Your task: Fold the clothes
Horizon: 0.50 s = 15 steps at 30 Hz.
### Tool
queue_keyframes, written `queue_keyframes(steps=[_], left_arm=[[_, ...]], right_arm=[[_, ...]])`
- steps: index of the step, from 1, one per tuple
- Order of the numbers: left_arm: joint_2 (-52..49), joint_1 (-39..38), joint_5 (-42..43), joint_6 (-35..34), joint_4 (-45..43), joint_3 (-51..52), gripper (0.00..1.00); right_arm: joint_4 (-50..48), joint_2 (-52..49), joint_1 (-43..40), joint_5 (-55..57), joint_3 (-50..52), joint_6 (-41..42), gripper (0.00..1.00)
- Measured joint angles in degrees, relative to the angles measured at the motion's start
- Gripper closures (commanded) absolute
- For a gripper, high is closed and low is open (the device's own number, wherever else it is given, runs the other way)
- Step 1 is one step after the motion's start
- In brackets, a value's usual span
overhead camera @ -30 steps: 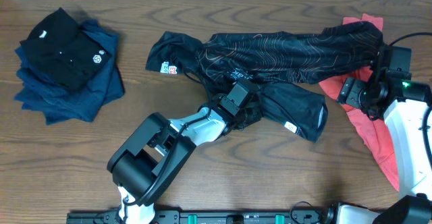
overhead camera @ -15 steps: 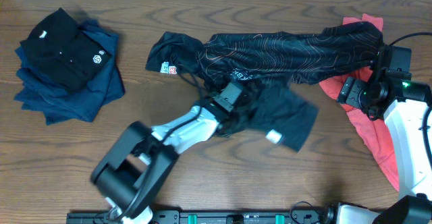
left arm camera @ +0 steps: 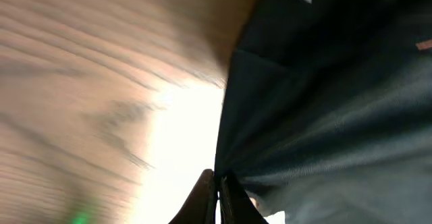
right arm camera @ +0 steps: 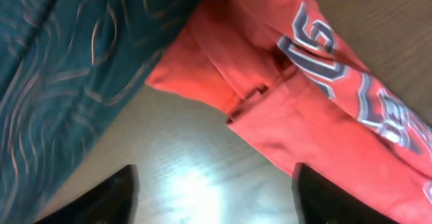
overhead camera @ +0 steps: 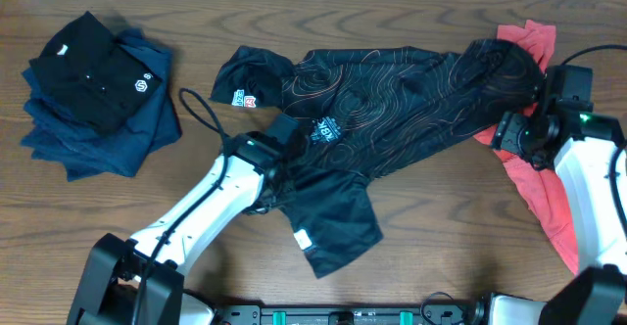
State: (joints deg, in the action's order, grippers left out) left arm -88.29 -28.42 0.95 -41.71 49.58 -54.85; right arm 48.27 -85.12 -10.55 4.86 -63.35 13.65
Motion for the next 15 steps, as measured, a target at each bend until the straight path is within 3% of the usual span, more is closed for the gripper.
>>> queue_keyframes(steps=[3,8,15], left_arm=[[0.0,2.7,-1.5,0.2,-2.1,0.0,0.94],[0.0,4.6,-2.7,0.2,-3.9,0.0,0.94],[0.0,4.6,-2.7,0.3,-4.2,0.0,0.94]], right_arm=[[-5.2,-2.6,0.0,-1.8,0.0,-1.1,0.98],[-15.4,-7.8,0.0,-3.4,0.0,-3.1,0.99],[-21.5,-17.2,0.0,-3.9,0.0,-7.2,0.99]])
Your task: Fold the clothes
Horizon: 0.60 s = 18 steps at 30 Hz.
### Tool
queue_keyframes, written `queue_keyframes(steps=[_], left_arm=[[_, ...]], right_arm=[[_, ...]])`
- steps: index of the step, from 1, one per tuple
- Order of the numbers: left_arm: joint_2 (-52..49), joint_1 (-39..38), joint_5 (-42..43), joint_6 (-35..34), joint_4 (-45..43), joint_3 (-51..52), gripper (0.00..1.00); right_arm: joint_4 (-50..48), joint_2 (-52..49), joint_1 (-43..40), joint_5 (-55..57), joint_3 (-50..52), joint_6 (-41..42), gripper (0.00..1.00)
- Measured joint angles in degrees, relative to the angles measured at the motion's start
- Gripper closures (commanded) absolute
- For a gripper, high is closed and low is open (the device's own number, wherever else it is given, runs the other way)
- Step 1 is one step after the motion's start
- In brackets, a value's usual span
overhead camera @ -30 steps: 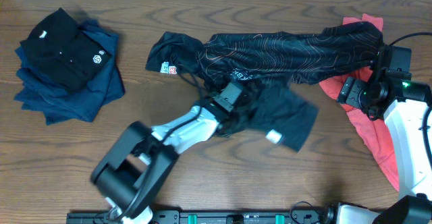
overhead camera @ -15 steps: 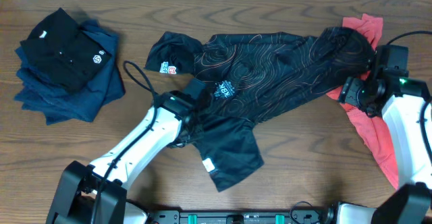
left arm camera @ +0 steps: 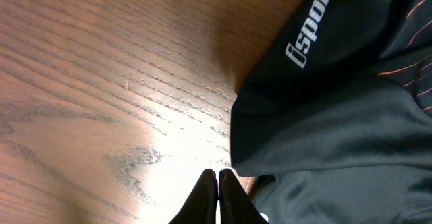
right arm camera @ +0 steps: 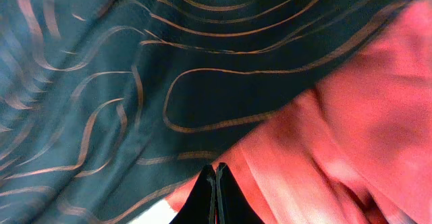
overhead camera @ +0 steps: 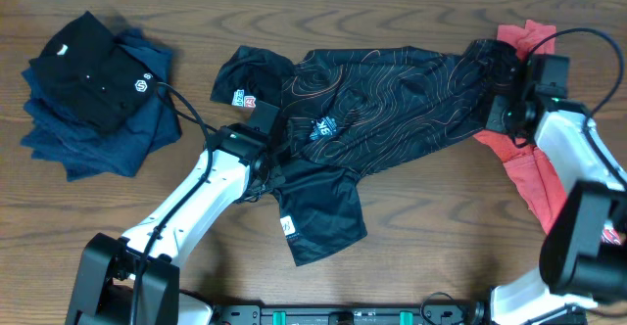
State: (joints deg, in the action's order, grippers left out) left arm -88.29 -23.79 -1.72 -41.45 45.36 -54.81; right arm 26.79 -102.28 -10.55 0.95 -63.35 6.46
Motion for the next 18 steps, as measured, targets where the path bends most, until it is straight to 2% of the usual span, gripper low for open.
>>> queue_keyframes(steps=[6,13,15,18], left_arm=[[0.0,0.0,0.0,0.0,-0.5,0.0,0.94],[0.0,0.0,0.0,0.0,-0.6,0.0,0.94],[0.0,0.0,0.0,0.0,-0.6,0.0,0.94],[0.0,0.0,0.0,0.0,-0.7,0.0,0.94]], right_arm=[[-5.9,-7.2,-0.7,-0.2,0.0,-1.3,0.99],[-11.3,-10.5,-5.0,2.9,-1.8,-1.5,0.99],[-12.9,-11.3,-7.6,3.7,-2.3,-1.2,0.97],[-14.7,-11.8,-12.5,4.0,-2.4,0.4,0.88]])
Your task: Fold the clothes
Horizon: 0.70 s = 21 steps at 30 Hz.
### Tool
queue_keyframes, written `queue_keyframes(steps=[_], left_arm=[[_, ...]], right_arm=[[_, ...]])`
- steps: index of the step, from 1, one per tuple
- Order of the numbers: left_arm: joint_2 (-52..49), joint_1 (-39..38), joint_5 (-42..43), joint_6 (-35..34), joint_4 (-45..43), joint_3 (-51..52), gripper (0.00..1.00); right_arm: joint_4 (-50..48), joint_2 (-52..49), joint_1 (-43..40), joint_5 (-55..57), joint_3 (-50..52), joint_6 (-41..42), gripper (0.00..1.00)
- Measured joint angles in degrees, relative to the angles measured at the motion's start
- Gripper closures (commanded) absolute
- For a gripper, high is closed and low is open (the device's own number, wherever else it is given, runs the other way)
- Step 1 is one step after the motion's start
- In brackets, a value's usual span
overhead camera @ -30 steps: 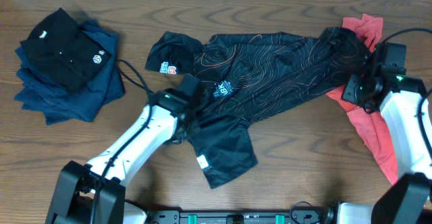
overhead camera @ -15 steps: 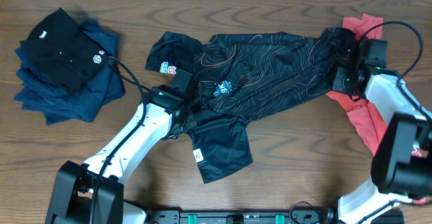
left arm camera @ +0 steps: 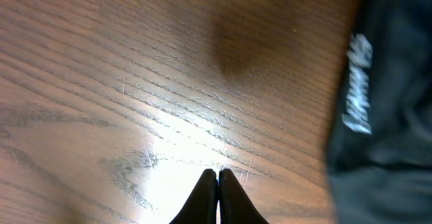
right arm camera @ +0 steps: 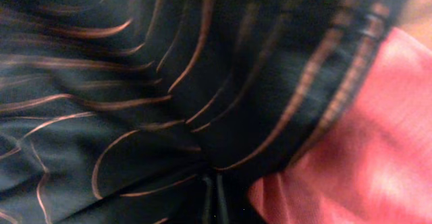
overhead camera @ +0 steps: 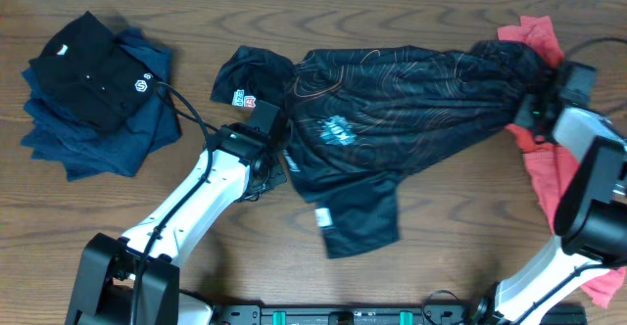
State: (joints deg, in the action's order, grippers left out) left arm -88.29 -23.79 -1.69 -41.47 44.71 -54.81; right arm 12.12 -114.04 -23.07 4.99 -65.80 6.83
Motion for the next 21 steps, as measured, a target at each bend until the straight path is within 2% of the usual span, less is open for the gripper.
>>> queue_keyframes(steps=[5,8,11,14,17,18,19,20,21], left_arm=[[0.0,0.0,0.0,0.0,0.0,0.0,0.94],[0.0,0.0,0.0,0.0,0.0,0.0,0.94],[0.0,0.0,0.0,0.0,0.0,0.0,0.94],[0.0,0.0,1.0,0.0,0.0,0.0,0.94],[0.0,0.0,4.9,0.0,-0.6,0.0,0.92],[0.0,-0.1,6.5,0.0,-1.0,0.0,0.83],[0.0,-0.3,8.0,0.5,-1.5,0.0,0.67],[0.0,-0.5,9.6,0.4,-2.2,0.0,0.55],[0.0,-0.9,10.6,0.3,-2.6,0.0,0.49]], right_arm=[[-0.8,-0.2,-8.0,-4.5,0.0,0.8,0.87],[-0.9,-0.2,-10.5,-7.5,0.0,1.2,0.79],[-0.9,-0.2,-11.0,-9.3,0.0,1.5,0.64],[-0.6,-0.2,-11.0,-10.4,-0.2,1.6,0.58],[-0.6,-0.1,-11.0,-11.9,-0.2,1.6,0.48],[-0.5,0.0,-11.0,-12.5,-0.2,1.6,0.46],[-0.3,0.1,-11.0,-13.4,-0.2,1.5,0.44],[-0.1,0.2,-11.0,-13.5,-0.2,1.6,0.4],[0.2,0.5,-11.0,-13.8,-0.1,1.7,0.36]])
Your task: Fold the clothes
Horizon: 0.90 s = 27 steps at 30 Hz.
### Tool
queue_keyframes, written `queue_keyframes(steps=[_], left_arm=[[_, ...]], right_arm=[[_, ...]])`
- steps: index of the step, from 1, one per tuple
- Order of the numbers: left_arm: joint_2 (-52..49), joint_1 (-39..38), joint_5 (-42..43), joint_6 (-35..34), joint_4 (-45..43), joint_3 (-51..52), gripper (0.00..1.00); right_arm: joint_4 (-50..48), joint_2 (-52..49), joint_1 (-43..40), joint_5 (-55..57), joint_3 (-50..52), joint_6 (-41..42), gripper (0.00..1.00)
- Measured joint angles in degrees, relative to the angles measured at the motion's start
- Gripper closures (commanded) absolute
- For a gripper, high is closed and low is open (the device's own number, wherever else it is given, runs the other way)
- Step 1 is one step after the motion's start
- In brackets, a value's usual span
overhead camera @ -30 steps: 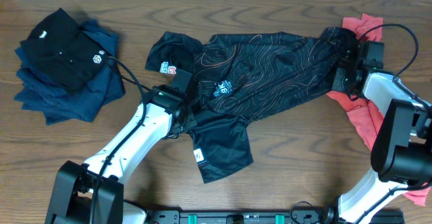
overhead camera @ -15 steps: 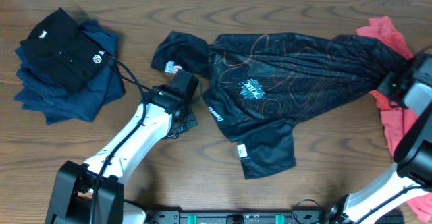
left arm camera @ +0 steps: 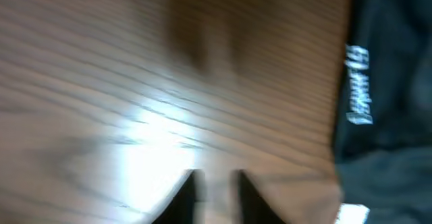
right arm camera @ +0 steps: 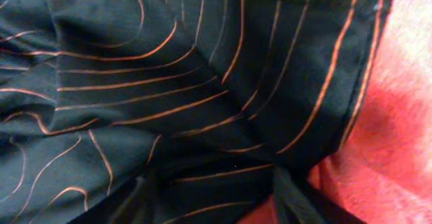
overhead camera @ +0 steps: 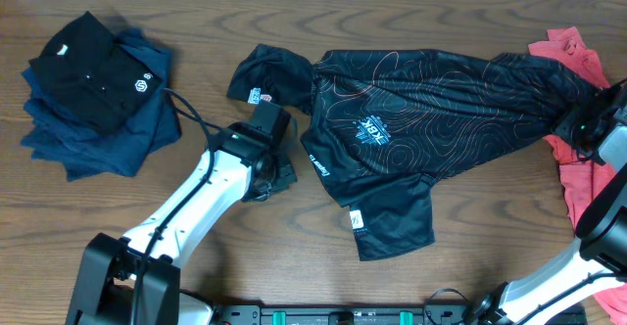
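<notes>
A black shirt with orange contour lines (overhead camera: 431, 110) lies stretched across the table, one sleeve (overhead camera: 269, 75) at the left and a flap (overhead camera: 392, 217) toward the front. My left gripper (overhead camera: 277, 180) hovers over bare wood just left of the shirt; in the blurred left wrist view it (left arm camera: 214, 183) stands open and empty, with the shirt's edge (left arm camera: 378, 82) at the right. At the shirt's right end my right gripper (overhead camera: 585, 127) is open. In the right wrist view it (right arm camera: 212, 190) has its fingers spread wide with the shirt's fabric (right arm camera: 169, 82) lying between them.
A red garment (overhead camera: 573, 168) lies under and beside the shirt's right end, also seen as red cloth (right arm camera: 398, 136) in the right wrist view. A stack of folded dark clothes (overhead camera: 93, 90) sits at the far left. The table's right edge is close to the right gripper.
Both grippers have gone from shut to open. The right gripper and the shirt's right end are further right, and the whole shirt has shifted right. The left gripper stays over bare wood.
First my left gripper was shut at the shirt's lower edge and my right was open over the red garment. Then the right was shut on the shirt's right end. The shirt then lay further right, clear of the left gripper. Now both grippers are open.
</notes>
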State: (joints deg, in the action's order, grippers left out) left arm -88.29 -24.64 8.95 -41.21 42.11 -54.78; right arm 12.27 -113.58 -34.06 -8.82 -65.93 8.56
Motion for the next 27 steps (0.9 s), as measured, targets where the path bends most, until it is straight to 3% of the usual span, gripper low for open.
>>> queue_keyframes(steps=[3,14,25,27], left_arm=[[0.0,-2.2,2.9,0.5,-2.7,0.0,0.41],[-1.4,-11.1,6.2,-4.5,-10.0,2.0,0.4],[-8.6,-17.9,7.0,-8.5,-22.9,4.5,0.4],[-9.9,-18.0,7.2,-9.6,-25.0,4.3,0.45]], right_arm=[[2.2,1.9,0.2,-0.6,1.0,0.6,0.25],[6.8,21.0,0.6,-0.6,2.4,0.7,0.27],[10.2,22.8,4.8,-0.4,2.4,1.5,0.26],[10.3,22.8,5.7,-0.3,2.4,1.5,0.27]])
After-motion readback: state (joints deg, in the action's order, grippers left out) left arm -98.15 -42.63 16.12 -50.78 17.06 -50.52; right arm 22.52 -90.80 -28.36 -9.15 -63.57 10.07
